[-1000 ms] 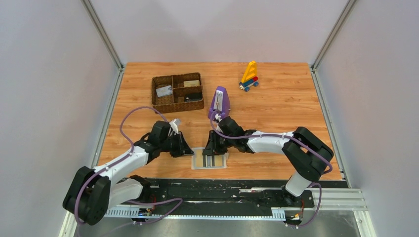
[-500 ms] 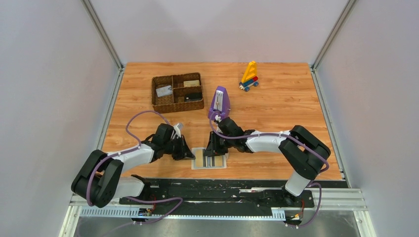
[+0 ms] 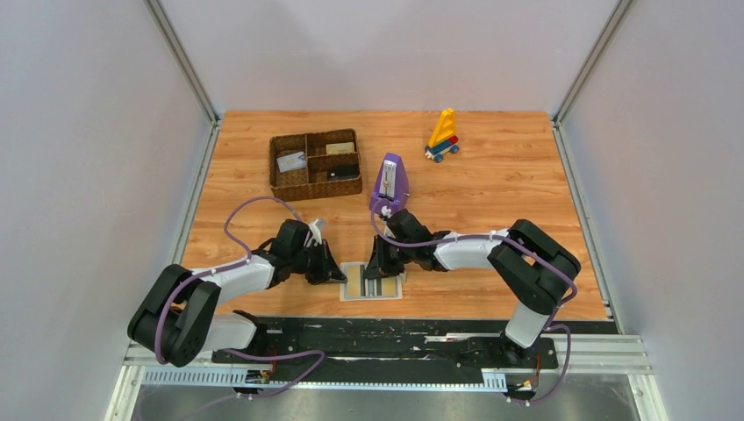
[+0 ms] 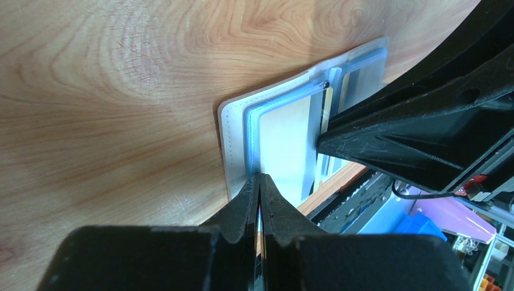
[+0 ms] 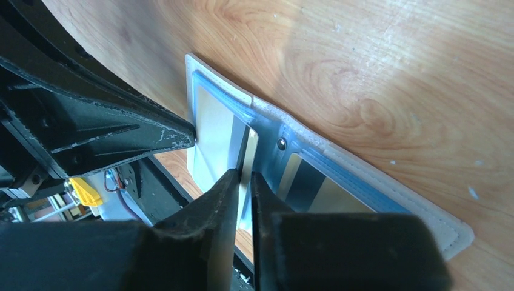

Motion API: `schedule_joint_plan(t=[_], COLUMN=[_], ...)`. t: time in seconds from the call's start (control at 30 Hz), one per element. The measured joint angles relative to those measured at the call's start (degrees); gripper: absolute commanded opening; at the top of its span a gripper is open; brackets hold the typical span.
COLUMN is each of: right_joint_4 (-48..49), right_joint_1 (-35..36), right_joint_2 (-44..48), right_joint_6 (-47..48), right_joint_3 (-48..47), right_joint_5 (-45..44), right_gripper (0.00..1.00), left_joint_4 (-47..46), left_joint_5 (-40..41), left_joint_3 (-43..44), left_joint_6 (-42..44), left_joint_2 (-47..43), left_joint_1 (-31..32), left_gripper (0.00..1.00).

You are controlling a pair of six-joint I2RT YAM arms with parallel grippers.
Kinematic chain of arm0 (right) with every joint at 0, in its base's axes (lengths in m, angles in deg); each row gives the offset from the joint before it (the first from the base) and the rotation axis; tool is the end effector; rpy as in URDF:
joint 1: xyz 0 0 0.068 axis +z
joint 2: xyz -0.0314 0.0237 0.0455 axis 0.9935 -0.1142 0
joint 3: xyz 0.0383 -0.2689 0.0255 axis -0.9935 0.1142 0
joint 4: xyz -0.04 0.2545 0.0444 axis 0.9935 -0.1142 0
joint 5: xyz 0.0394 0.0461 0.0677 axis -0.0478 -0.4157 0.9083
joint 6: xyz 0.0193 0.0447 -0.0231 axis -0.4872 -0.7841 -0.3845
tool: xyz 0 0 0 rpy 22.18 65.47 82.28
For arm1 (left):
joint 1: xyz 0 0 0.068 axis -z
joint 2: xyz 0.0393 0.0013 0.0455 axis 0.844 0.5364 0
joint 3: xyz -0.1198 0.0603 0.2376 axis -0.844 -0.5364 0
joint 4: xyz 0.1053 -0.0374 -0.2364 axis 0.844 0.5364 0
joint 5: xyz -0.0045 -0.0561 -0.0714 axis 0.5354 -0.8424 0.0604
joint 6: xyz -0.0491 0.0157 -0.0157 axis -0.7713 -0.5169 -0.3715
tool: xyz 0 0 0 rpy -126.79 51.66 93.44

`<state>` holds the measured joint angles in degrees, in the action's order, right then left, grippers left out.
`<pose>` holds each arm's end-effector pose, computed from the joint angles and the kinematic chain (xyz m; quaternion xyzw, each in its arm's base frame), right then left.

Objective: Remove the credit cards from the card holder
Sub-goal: Remove the credit card from the card holder.

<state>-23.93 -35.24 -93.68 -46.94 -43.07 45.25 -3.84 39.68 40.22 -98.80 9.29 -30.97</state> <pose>0.2054 0.2498 0.1286 -0.0800 0.9207 0.3695 0.0969 0.1775 -0.1078 0.1264 -0.0661 0.9170 -0.3740 0.1220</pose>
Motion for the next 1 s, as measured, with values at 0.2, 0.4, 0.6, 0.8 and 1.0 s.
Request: schedule_joint_plan(t=[0.2, 0.4, 0.6, 0.8, 1.0], right_joint_4=[1.6, 2.5, 1.1, -4.6, -11.1], right_joint_1=[-0.9, -2.6, -4.4, -4.5, -2.2], right_joint_2=[0.0, 1.3, 4.7, 11.7, 19.7], right_joint_6=[-0.1, -0.2, 0.6, 4.6, 12.7], right_joint_3=[0.5, 2.4, 3.7, 3.8, 2.3], right_joint_5=[1.1, 2.4, 2.8, -0.7, -10.6], right_gripper=[0.00, 0.00, 0.00, 0.00, 0.00], left_joint_4=[0.1, 0.1, 0.5, 8.2, 15.2], left_joint_5=[0.1, 0.1, 0.0, 0.2, 0.2], left_joint_3=[0.0, 0.0, 0.3, 3.4, 10.7], left_joint_6=[0.0, 0.0, 0.0, 0.9, 1.3], left_joint_2=[0.0, 0.2, 0.3, -1.8, -8.6], left_joint_1=[0.0, 0.0, 0.0, 0.0, 0.0], left_gripper=[0.09, 0.09, 0.11, 0.24, 0.40])
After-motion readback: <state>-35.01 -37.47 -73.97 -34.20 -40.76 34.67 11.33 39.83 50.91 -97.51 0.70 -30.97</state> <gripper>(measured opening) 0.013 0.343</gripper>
